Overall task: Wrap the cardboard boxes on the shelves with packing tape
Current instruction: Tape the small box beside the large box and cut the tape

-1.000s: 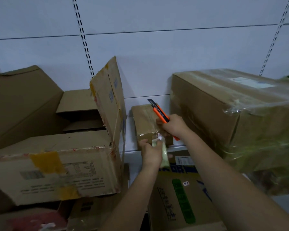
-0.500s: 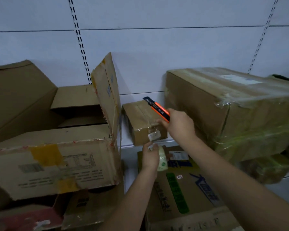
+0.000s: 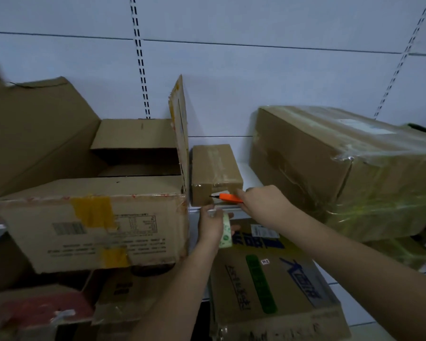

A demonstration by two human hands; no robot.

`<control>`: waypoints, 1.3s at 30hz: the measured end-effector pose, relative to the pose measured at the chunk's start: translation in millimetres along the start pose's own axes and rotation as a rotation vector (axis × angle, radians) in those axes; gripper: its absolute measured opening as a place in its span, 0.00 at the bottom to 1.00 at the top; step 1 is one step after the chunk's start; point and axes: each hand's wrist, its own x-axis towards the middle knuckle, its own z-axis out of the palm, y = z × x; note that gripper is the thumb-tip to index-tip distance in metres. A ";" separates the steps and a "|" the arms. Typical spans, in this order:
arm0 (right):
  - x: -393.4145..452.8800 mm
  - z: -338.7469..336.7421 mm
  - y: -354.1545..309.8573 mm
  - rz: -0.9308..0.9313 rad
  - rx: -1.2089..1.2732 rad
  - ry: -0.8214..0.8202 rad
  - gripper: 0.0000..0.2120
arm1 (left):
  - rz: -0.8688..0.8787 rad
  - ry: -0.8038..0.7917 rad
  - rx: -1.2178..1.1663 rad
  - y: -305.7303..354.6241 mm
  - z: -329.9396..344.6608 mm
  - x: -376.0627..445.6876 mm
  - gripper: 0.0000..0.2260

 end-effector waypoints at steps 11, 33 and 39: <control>-18.3 17.4 -0.1 0.094 -0.110 -0.120 0.27 | -0.048 -0.050 0.063 5.6 5.2 4.9 0.08; 7.0 9.9 26.4 0.207 0.286 0.171 0.11 | 0.029 -0.098 0.062 21.3 6.3 -7.6 0.07; 12.5 20.9 30.5 0.153 0.541 0.162 0.17 | 0.149 0.035 0.166 7.1 0.7 2.5 0.09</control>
